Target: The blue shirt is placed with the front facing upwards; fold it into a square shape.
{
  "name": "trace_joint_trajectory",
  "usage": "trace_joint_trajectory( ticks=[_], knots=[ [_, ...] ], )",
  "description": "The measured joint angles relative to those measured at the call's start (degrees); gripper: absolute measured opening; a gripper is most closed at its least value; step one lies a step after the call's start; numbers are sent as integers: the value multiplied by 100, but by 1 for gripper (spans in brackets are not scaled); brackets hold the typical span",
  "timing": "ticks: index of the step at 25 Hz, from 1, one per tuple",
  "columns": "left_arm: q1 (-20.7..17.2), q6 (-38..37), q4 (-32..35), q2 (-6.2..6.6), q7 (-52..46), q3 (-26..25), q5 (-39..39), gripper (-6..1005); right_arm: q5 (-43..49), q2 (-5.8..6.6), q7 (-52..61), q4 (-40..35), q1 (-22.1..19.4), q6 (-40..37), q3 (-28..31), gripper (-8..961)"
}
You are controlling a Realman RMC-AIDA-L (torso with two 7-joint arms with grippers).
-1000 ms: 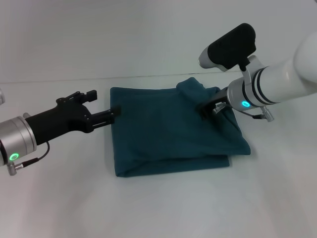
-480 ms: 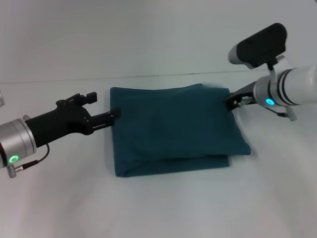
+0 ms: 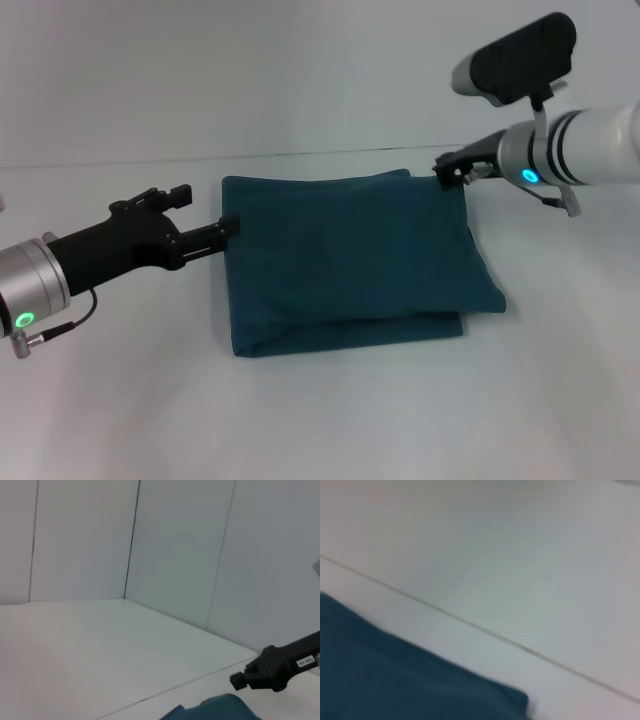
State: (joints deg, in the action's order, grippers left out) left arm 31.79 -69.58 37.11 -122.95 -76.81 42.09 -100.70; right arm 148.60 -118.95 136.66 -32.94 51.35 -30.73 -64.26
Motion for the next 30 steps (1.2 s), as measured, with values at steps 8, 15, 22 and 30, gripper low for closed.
trace_joint_trajectory(
  ticks=[8, 15, 22, 30],
  knots=[
    [22, 249, -21, 37, -239, -9, 219, 888, -623, -32, -224, -707, 9, -454, 27, 6],
    [37, 342, -22, 45, -393, -8, 283, 887, -1668, 19, -822, -1422, -310, -1133, 48, 6],
    [49, 358, -19, 90, -628, -8, 283, 887, -2426, -11, -1781, -2106, -985, -1594, 74, 7],
    [62, 353, -20, 134, -1377, 44, 126, 888, -3911, -5, -3692, -2279, -1838, -2487, 774, 8]
  ],
)
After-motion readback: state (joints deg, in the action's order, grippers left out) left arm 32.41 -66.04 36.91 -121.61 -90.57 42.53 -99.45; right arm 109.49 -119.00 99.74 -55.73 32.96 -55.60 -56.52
